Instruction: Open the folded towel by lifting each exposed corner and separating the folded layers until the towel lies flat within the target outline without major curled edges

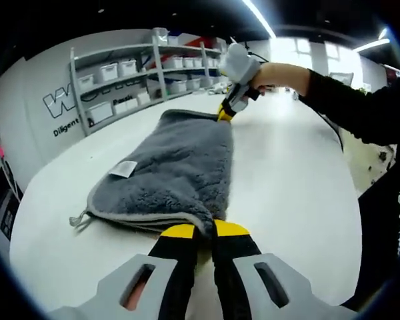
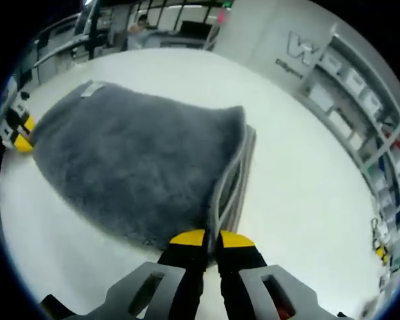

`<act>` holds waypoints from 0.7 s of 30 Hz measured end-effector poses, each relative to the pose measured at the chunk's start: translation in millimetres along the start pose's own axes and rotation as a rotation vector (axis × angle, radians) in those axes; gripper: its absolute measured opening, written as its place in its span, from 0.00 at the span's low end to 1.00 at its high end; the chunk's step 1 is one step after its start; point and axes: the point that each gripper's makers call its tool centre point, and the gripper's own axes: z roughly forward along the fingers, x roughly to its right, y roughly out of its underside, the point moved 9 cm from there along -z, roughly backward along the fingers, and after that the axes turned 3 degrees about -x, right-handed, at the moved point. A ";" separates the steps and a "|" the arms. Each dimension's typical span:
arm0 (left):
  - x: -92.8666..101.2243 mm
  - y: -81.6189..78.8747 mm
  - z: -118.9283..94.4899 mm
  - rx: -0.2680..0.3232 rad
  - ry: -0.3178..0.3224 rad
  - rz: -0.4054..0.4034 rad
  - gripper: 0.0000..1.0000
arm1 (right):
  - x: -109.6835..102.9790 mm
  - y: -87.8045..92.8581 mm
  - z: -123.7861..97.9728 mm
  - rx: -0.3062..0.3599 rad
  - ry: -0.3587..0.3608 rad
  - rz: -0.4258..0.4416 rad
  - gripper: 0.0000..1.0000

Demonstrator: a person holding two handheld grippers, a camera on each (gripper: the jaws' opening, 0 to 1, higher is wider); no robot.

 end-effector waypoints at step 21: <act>36.9 -9.1 8.9 0.045 0.055 0.035 0.06 | 16.8 -35.2 22.9 -0.135 -0.027 -0.054 0.00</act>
